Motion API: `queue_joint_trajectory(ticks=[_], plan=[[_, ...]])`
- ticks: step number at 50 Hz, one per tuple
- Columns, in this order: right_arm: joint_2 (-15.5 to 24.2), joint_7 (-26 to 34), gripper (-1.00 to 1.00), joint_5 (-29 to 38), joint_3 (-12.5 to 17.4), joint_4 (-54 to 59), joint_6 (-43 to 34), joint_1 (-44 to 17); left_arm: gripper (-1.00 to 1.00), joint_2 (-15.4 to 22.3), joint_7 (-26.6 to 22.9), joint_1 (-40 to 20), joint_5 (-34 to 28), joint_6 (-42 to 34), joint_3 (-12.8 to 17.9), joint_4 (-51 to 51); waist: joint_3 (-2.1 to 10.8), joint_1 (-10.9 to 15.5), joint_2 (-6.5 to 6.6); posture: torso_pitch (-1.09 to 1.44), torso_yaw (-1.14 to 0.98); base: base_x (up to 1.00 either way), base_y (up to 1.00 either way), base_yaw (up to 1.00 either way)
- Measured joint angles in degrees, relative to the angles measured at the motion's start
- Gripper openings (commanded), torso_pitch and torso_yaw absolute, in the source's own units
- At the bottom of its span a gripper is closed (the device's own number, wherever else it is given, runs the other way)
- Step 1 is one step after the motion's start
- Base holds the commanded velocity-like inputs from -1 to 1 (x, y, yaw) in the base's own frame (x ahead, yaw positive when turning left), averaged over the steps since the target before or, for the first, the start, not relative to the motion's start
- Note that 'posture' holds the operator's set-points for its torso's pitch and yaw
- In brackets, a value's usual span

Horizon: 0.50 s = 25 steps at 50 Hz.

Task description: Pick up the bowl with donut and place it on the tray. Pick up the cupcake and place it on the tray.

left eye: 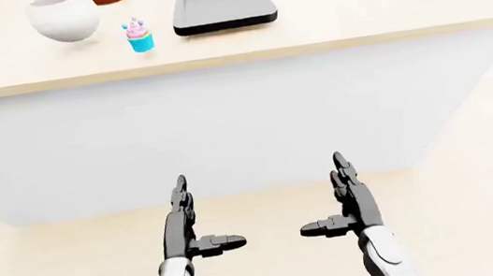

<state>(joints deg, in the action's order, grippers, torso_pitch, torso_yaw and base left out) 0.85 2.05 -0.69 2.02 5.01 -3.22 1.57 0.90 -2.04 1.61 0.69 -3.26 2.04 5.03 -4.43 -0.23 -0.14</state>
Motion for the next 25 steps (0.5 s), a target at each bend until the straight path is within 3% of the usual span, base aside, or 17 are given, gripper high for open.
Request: queue_joint_trajectory(ticks=[1, 3, 5, 7, 18, 25], plan=[[0.1, 0.1, 1.00, -0.1, 0.0, -1.5, -0.2, 0.2, 1.00, 0.1, -0.1, 0.1, 0.1, -0.2, 0.0, -1.4, 0.55, 0.0, -0.22, 0.00, 0.00, 0.00, 0.00, 0.00], [0.2, 0.1, 1.00, -0.3, 0.2, -5.1, 0.3, -0.6, 1.00, 0.2, -0.1, -0.9, 0.1, 0.5, 0.0, -4.9, 3.38, 0.3, -0.21, 0.00, 0.00, 0.00, 0.00, 0.00], [0.1, 0.1, 1.00, -0.4, 0.3, -5.5, 1.2, -0.9, 1.00, 0.0, -0.1, -1.1, 0.0, 1.4, -0.2, -5.5, 2.36, 0.4, -0.60, 0.00, 0.00, 0.00, 0.00, 0.00], [0.2, 0.2, 1.00, -0.5, 0.2, -4.9, 1.2, -0.4, 1.00, -0.1, -0.2, -0.3, -0.1, 0.8, -0.6, -5.7, 3.14, 0.4, -0.56, 0.00, 0.00, 0.00, 0.00, 0.00], [0.3, 0.3, 1.00, -0.5, 0.4, -4.6, -0.8, -1.4, 1.00, 0.1, -0.5, -0.4, -0.4, -4.2, -0.6, -10.4, 3.70, 0.4, -0.20, 0.00, 0.00, 0.00, 0.00, 0.00], [0.4, 0.1, 1.00, -0.6, 0.3, -14.4, -7.3, -1.6, 1.00, 0.4, -0.7, -1.3, -0.7, -12.9, -0.3, -22.4, 4.17, 0.5, -0.21, 0.00, 0.00, 0.00, 0.00, 0.00]])
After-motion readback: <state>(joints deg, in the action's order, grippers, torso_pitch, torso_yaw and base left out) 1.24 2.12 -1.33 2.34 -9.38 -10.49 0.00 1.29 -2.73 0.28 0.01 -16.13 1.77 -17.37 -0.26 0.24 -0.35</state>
